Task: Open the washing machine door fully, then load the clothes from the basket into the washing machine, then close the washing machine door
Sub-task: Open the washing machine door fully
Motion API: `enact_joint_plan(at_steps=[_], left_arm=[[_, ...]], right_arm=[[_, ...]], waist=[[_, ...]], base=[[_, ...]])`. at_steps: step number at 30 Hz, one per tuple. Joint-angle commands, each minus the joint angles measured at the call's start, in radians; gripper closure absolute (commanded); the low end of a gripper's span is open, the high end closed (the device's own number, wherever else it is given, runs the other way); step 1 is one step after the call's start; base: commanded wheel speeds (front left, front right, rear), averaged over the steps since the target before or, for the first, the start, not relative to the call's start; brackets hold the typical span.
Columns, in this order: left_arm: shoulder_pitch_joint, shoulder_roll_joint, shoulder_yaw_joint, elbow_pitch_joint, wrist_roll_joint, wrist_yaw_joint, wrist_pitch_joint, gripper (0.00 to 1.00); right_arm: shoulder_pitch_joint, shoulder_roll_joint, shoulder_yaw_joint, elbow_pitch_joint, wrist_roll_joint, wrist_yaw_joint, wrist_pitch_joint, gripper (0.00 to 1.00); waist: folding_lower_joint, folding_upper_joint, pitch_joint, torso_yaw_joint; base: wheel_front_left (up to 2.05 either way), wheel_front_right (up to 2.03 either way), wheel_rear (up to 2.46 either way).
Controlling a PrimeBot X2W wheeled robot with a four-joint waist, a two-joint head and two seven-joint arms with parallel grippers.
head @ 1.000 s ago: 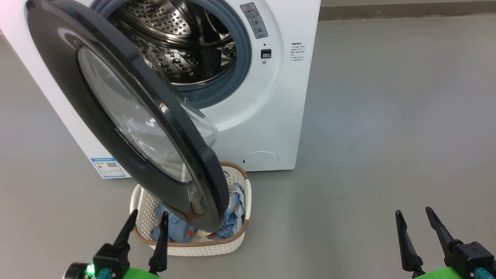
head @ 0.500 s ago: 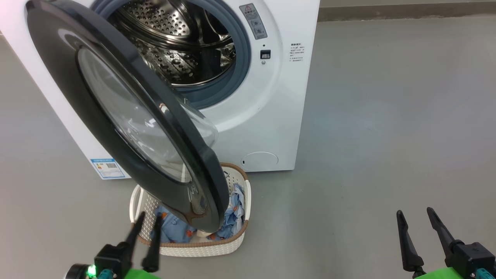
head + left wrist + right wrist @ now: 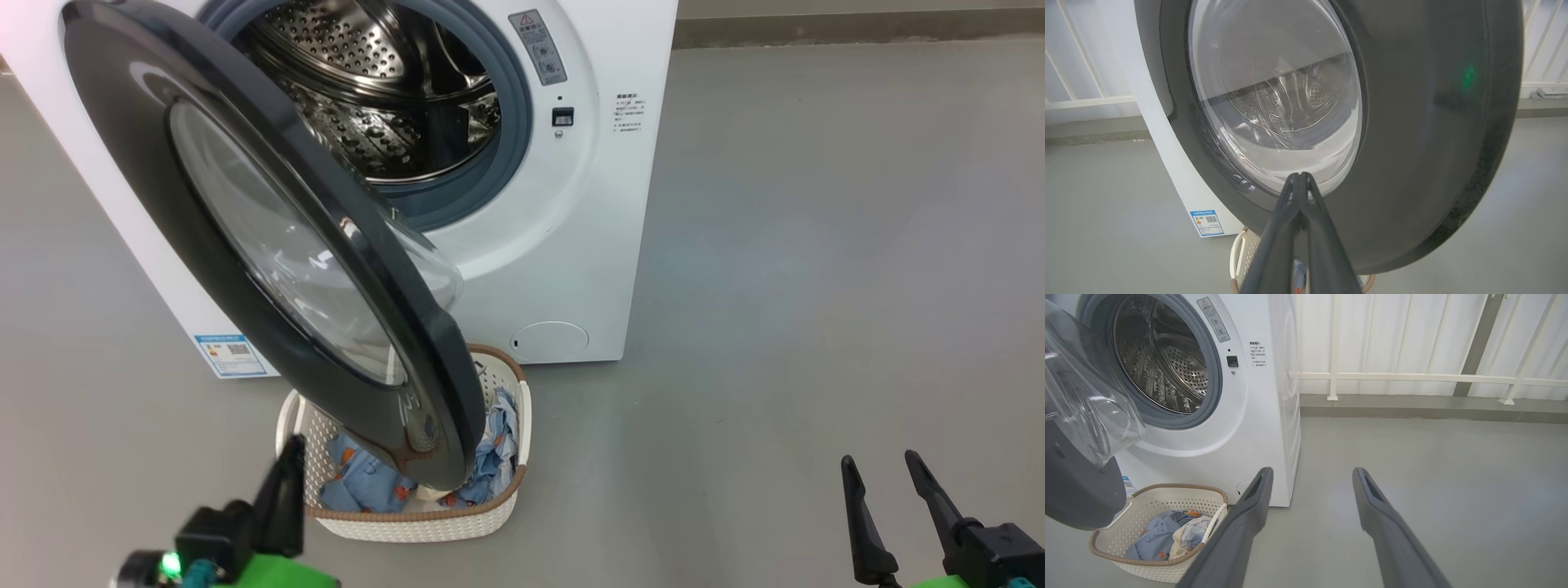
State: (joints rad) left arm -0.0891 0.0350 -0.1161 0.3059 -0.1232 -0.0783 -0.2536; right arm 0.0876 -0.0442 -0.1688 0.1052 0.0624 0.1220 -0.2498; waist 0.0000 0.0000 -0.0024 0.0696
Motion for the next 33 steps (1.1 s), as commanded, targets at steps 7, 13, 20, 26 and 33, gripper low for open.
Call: enact_joint_plan(at_steps=[7,13,20,26,33], left_arm=[[-0.171,0.043,0.092,-0.169,0.04,0.047,-0.008,1.0],[-0.334,0.053,0.071,-0.349,0.091,0.057,-0.008,1.0],[-0.486,0.025,-0.132,-0.461,0.081,0.008,0.057,1.0],[-0.482,0.016,-0.37,-0.494,-0.045,-0.004,0.205,1.0],[-0.422,0.015,-0.565,-0.42,-0.182,0.02,0.317,1.0]], right_arm=[[0.001,-0.007,0.017,-0.033,-0.012,0.009,-0.012,0.0],[0.006,-0.007,0.011,-0.036,-0.017,0.009,-0.012,0.0],[0.005,-0.006,0.013,-0.038,-0.024,0.009,-0.012,0.0],[0.004,-0.006,0.025,-0.041,-0.032,0.009,-0.012,0.0],[-0.003,-0.007,0.034,-0.065,-0.042,0.009,-0.012,0.0]], waist=[[0.0,0.0,0.001,0.015],[0.0,0.0,0.006,0.033],[0.0,0.0,0.007,0.04],[0.0,0.0,0.012,0.031],[0.0,0.0,0.023,0.022]], base=[[0.0,0.0,0.0],[0.0,0.0,0.0],[0.0,0.0,0.0],[0.0,0.0,0.0],[0.0,0.0,0.0]])
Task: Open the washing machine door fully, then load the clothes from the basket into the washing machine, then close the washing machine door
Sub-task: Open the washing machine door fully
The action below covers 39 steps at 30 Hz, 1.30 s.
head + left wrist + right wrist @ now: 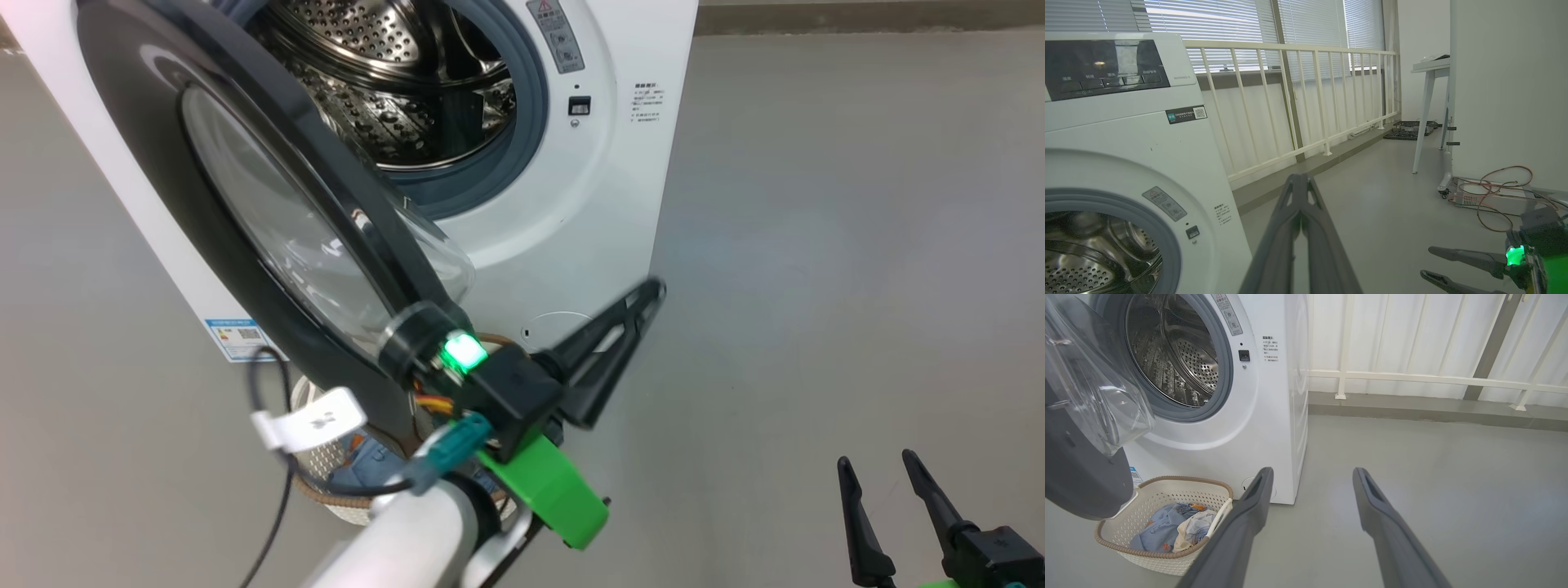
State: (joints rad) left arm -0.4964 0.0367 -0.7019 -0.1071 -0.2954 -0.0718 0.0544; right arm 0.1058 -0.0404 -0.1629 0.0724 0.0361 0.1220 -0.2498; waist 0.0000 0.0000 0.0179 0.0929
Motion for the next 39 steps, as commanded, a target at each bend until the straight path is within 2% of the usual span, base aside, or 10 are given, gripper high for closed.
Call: enact_joint_plan(at_steps=[1,3,7,15,26,39], left_arm=[[-0.011,0.014,0.007,0.012,-0.016,0.019,0.012,1.0],[-0.006,0.014,-0.004,0.032,-0.024,0.025,0.012,1.0],[0.004,0.014,-0.033,0.159,-0.035,0.061,0.015,1.0],[0.004,0.014,-0.012,0.31,-0.037,0.129,-0.012,1.0],[0.01,0.026,0.023,0.428,-0.061,0.151,-0.057,1.0],[0.049,0.044,0.041,0.443,-0.083,0.181,-0.086,1.0]], right_arm=[[-0.023,-0.011,0.028,-0.037,-0.016,0.009,-0.012,0.0],[-0.024,-0.011,0.027,-0.041,-0.014,0.009,-0.012,0.0],[-0.029,-0.011,0.036,-0.057,-0.012,0.009,-0.012,0.0],[-0.023,-0.011,0.035,-0.061,-0.01,0.009,-0.012,0.0],[-0.029,-0.011,0.042,-0.065,-0.002,0.009,-0.012,0.0],[-0.025,-0.011,0.036,-0.073,-0.001,0.009,-0.012,0.0]], waist=[[0.0,0.0,0.005,-0.002],[0.0,0.0,0.006,-0.003],[0.0,0.0,0.008,-0.008],[0.0,0.0,0.008,-0.006],[0.0,0.0,0.004,-0.008],[0.0,0.0,0.01,0.015]], base=[[0.0,0.0,0.0],[0.0,0.0,0.0],[0.0,0.0,0.0],[0.0,0.0,0.0],[0.0,0.0,0.0],[0.0,0.0,0.0]])
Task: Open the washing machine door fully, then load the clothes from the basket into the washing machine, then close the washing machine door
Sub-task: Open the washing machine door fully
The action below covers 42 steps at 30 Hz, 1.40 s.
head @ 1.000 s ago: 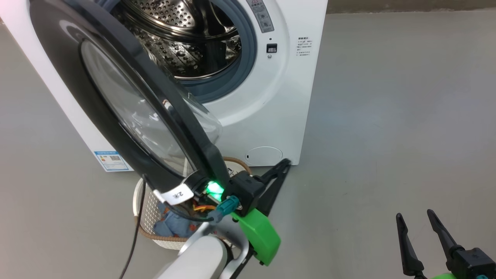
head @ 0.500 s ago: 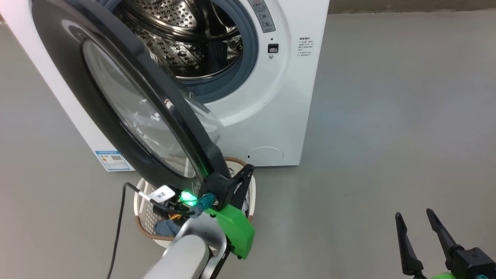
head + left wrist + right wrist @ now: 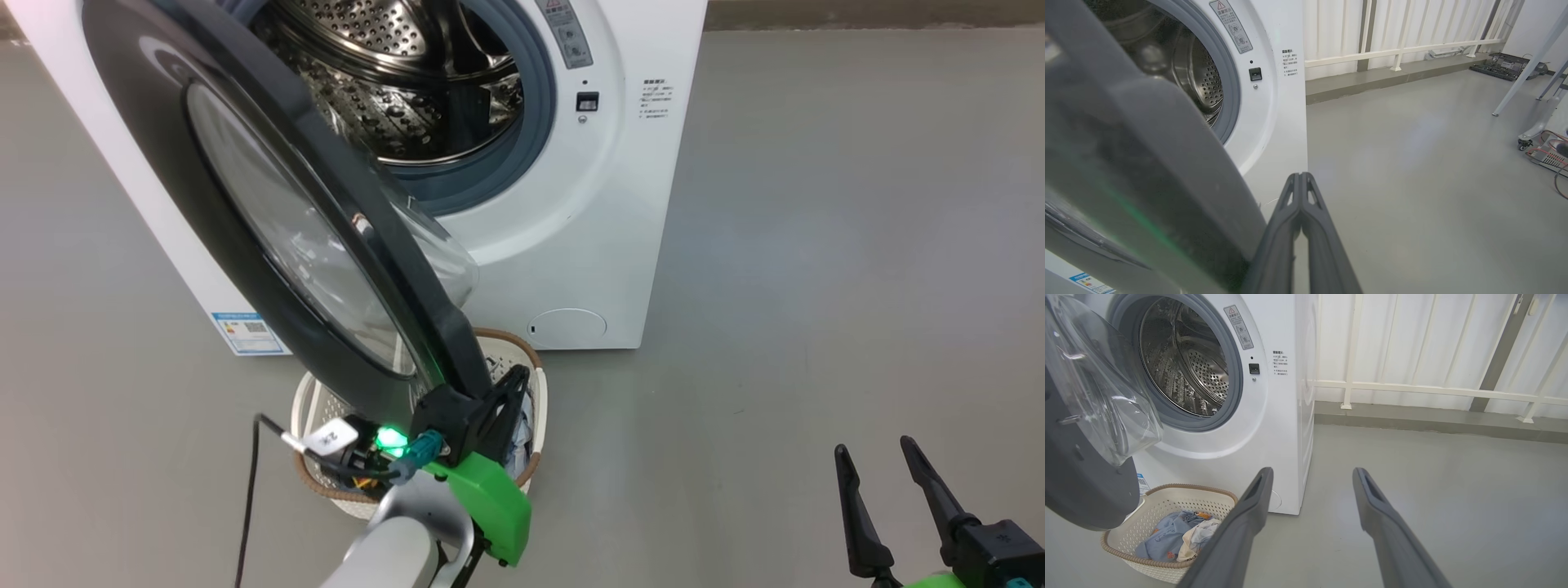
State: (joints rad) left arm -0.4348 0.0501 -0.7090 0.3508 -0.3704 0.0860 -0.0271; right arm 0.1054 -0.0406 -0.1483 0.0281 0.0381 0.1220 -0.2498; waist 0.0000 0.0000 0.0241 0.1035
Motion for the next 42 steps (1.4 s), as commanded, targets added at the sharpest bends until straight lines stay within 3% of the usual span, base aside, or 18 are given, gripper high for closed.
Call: enact_joint_plan(at_steps=[1,12,26,36,42], left_arm=[[-0.008,0.033,0.05,-0.018,-0.009,0.027,-0.005,1.0],[0.042,0.073,0.061,-0.067,-0.003,0.068,-0.027,1.0],[0.16,0.133,0.093,-0.224,0.004,0.168,-0.048,1.0],[0.245,0.17,0.072,-0.366,0.044,0.231,-0.04,1.0],[0.275,0.197,0.078,-0.403,0.046,0.246,-0.038,1.0]], right_arm=[[-0.025,-0.011,0.021,-0.031,-0.003,0.009,-0.012,0.0],[-0.036,-0.011,0.019,-0.039,-0.001,0.009,-0.012,0.0],[-0.044,-0.01,0.023,-0.046,0.007,0.009,-0.012,0.0],[-0.039,-0.01,0.015,-0.059,0.004,0.009,-0.012,0.0],[-0.031,-0.011,0.014,-0.057,0.003,0.009,-0.012,0.0]], waist=[[0.0,0.0,0.006,0.008],[0.0,0.0,0.019,0.031],[0.0,0.0,0.024,0.083],[0.0,0.0,0.026,0.162],[0.0,0.0,0.013,0.229]], base=[[0.0,0.0,0.0],[0.0,0.0,0.0],[0.0,0.0,0.0],[0.0,0.0,0.0],[0.0,0.0,0.0]])
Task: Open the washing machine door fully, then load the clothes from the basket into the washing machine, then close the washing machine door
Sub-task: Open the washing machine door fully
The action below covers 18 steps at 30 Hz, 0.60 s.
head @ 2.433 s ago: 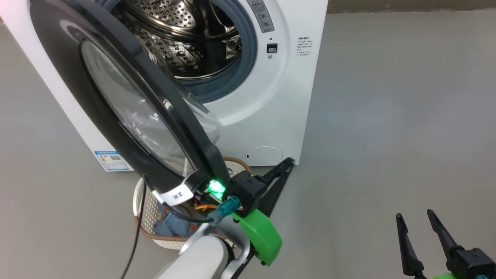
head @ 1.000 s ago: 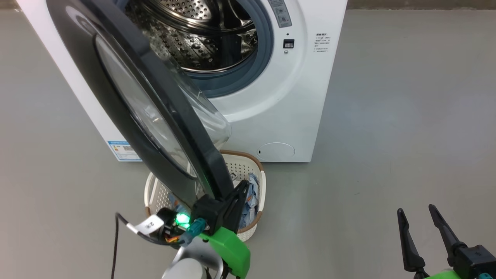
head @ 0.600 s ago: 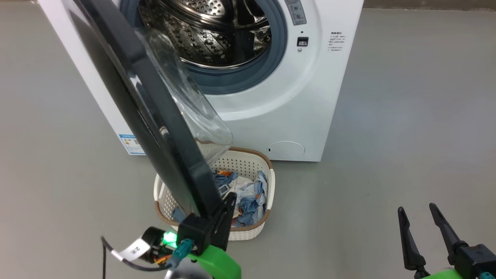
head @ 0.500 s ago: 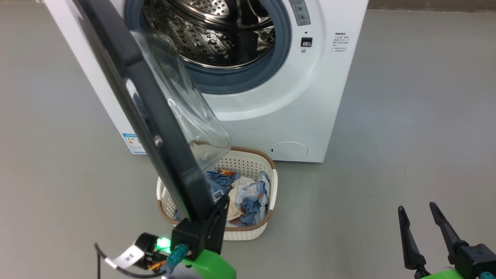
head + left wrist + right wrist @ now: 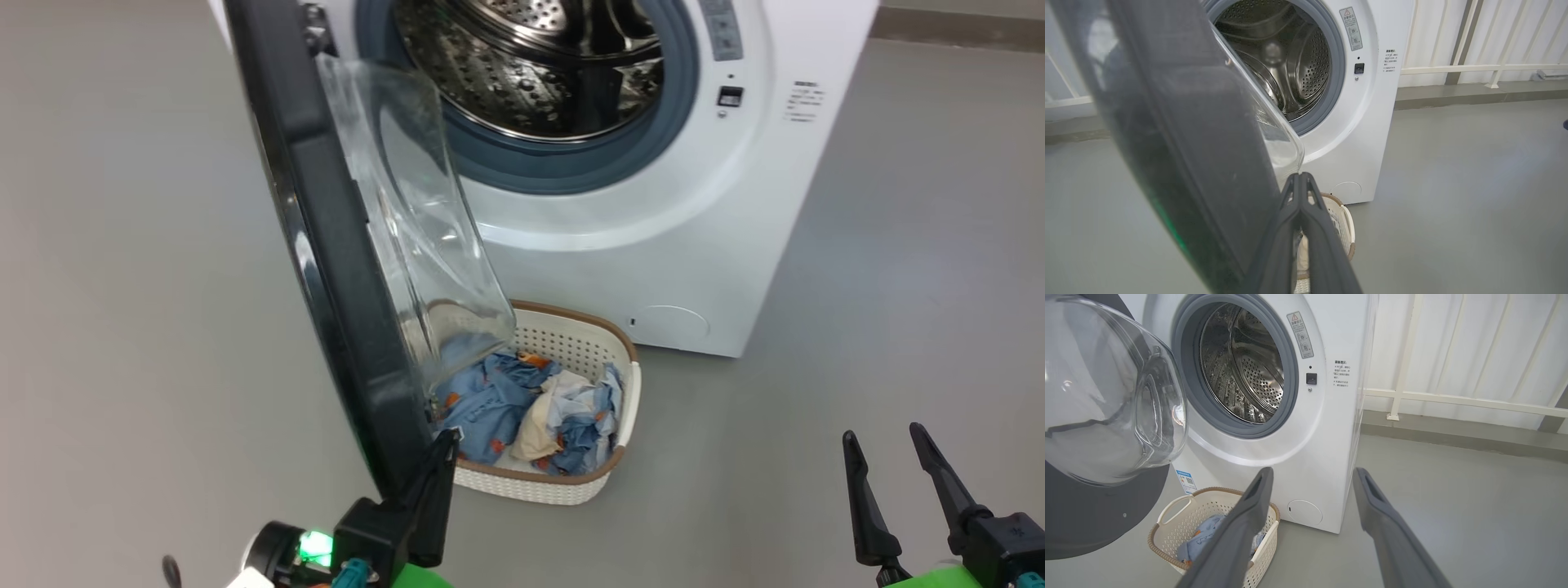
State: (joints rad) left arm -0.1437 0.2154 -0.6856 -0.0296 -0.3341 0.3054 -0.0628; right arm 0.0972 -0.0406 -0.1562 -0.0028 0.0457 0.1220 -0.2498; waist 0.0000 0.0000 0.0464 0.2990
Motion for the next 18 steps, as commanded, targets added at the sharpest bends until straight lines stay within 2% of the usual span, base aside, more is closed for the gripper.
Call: enact_joint_plan(at_steps=[1,11,18], left_arm=[[-0.012,0.036,0.056,-0.025,0.008,0.028,0.0,1.0],[0.001,0.072,0.092,-0.03,0.002,0.048,-0.013,1.0],[-0.004,0.12,0.133,-0.04,0.012,0.065,-0.034,1.0]], right_arm=[[-0.021,-0.011,0.022,-0.025,-0.004,0.009,-0.012,0.0],[-0.009,-0.01,0.019,-0.024,-0.001,0.009,-0.012,0.0],[-0.006,-0.01,0.021,-0.024,0.0,0.009,-0.012,0.0]], waist=[[0.0,0.0,-0.012,0.041],[0.0,0.0,-0.025,0.089],[0.0,0.0,-0.025,0.102]], base=[[0.0,0.0,0.0],[0.0,0.0,0.0],[0.0,0.0,0.0]])
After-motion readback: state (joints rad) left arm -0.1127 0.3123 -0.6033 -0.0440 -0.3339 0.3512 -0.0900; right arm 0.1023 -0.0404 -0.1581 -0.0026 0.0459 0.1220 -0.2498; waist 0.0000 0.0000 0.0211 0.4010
